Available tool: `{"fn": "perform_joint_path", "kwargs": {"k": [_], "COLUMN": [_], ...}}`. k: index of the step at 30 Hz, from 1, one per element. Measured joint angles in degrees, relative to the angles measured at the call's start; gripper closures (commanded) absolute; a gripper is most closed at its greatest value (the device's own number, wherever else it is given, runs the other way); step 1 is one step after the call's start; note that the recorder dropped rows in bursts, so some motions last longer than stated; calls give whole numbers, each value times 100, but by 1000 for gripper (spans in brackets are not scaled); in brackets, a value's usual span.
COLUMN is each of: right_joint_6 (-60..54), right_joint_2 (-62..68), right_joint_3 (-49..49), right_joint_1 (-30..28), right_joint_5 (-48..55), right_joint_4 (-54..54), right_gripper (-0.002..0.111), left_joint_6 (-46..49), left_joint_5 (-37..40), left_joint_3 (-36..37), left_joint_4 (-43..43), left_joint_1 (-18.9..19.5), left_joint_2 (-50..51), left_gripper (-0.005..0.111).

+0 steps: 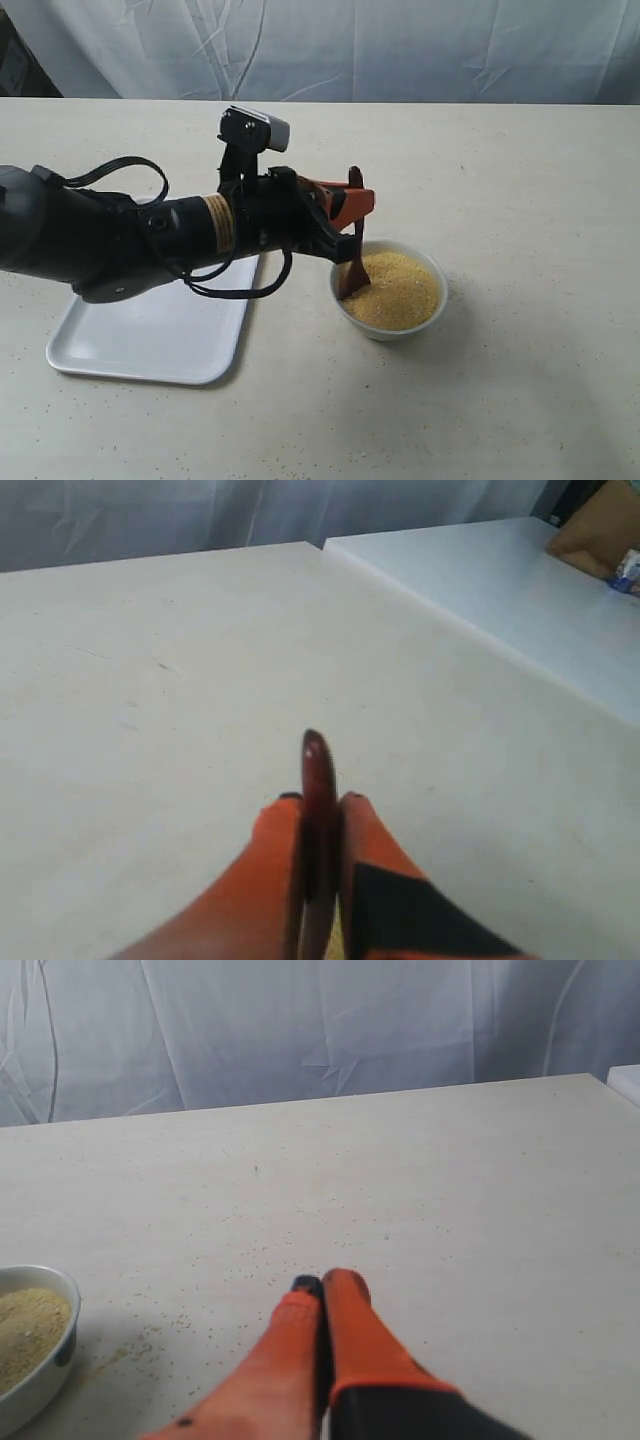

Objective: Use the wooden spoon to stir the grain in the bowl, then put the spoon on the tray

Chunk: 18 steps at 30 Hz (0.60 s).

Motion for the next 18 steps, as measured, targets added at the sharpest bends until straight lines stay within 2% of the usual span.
{"fn": "perform_joint_path", "kwargs": {"k": [9,18], "right_joint_6": [0,0], "right_joint_2": [0,0], "right_joint_3": [0,0], "right_joint_1": [0,0], "right_joint_5": [0,0], "right_joint_4": [0,0], "right_gripper": [108,108], "left_joint_6": [-518,-181], "left_joint_5": [-560,-698], "left_joint_3": [0,0], "left_joint_4": [201,-506], "left_joint_1": [0,0], "left_joint_2": [50,-273], "left_gripper": [107,107]}}
